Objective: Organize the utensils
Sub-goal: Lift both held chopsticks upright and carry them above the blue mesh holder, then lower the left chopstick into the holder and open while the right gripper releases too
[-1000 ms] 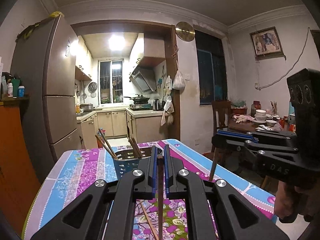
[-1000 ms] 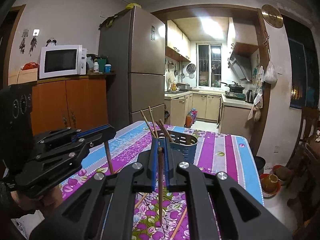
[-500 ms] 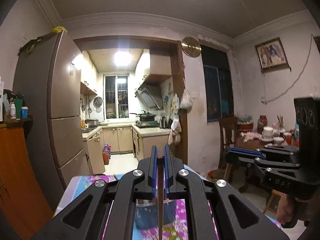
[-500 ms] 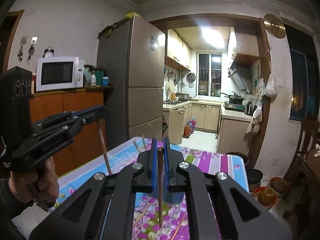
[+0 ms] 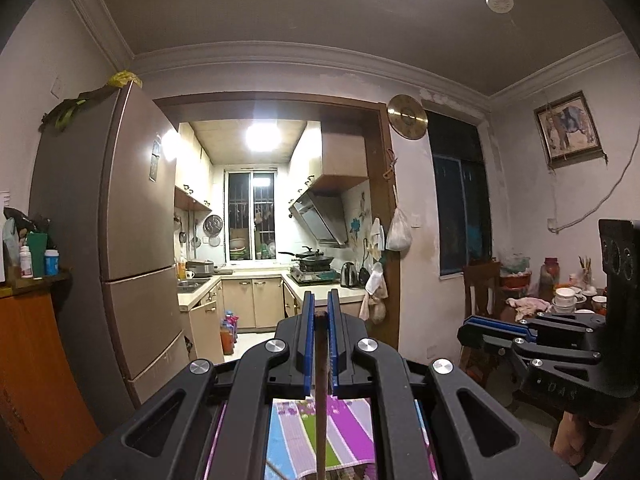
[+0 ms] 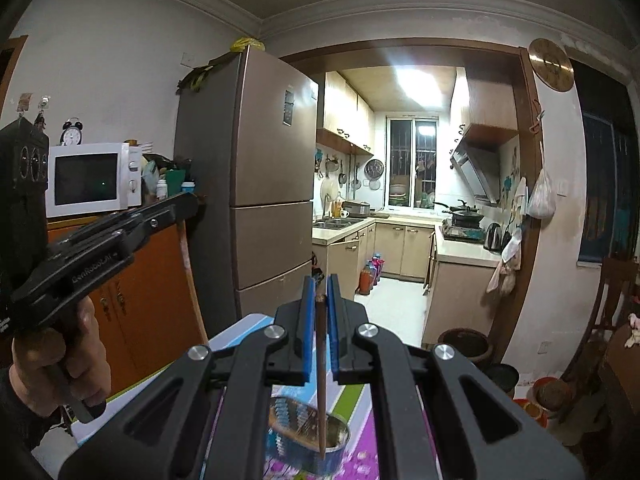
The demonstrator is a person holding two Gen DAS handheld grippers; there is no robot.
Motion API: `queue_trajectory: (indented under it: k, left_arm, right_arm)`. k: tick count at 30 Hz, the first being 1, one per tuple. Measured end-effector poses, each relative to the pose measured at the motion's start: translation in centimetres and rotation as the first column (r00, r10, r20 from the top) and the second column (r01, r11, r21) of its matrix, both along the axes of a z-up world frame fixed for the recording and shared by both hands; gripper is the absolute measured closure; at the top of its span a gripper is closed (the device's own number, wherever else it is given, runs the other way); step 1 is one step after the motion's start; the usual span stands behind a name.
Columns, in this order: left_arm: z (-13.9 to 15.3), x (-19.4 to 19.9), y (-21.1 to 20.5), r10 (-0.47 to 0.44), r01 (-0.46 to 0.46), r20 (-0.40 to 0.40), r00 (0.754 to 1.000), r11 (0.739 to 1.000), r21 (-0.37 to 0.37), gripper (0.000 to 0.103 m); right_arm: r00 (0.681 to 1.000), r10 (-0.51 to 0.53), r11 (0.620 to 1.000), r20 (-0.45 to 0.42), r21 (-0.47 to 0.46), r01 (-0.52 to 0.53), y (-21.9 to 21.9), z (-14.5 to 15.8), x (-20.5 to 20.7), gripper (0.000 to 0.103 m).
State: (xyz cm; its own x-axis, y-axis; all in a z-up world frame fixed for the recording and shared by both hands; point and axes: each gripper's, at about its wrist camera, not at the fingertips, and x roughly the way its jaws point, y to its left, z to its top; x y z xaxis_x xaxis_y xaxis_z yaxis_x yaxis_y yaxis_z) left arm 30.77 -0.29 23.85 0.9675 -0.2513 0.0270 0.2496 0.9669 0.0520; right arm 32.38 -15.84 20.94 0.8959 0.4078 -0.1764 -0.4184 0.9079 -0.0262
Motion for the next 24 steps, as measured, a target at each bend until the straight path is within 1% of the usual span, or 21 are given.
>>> queue_trajectory:
  k: [4, 7, 15, 19, 24]
  left_arm:
    - [-0.7, 3.1, -0.1, -0.001, 0.001, -0.015, 1.000, 1.000, -0.013, 0.095]
    - [-2.1, 5.3, -0.1, 0.002, -0.002, -0.038, 0.999, 1.000, -0.016, 0.095]
    - [-6.8, 9.7, 0.8, -0.005, 0.002, -0.102, 0.995, 0.999, -0.033, 0.095]
    - [-8.4, 11.2, 0.7, -0.007, 0.002, -0.128, 0.992, 0.999, -0.034, 0.095]
    - [-10.2, 12.5, 1.3, -0.009, 0.001, -0.164, 0.986, 0.999, -0.049, 0.095]
  right_arm:
    - [1.000, 0.001, 1.000, -0.004, 0.006, -0.001, 0.2, 0.4, 2.6, 0.098]
    - [1.000, 0.011, 1.000, -0.021, 0.016, -0.010, 0.4, -0.5, 4.2, 0.098]
    - [0.996, 0.024, 0.999, -0.089, 0.027, -0.022, 0.5, -4.5, 7.8, 0.098]
    - [0.993, 0.028, 0.999, -0.118, 0.038, -0.024, 0.5, -6.0, 8.7, 0.098]
    - [0.989, 0.032, 0.999, -0.142, 0.031, -0.028, 0.9, -7.4, 9.6, 0.098]
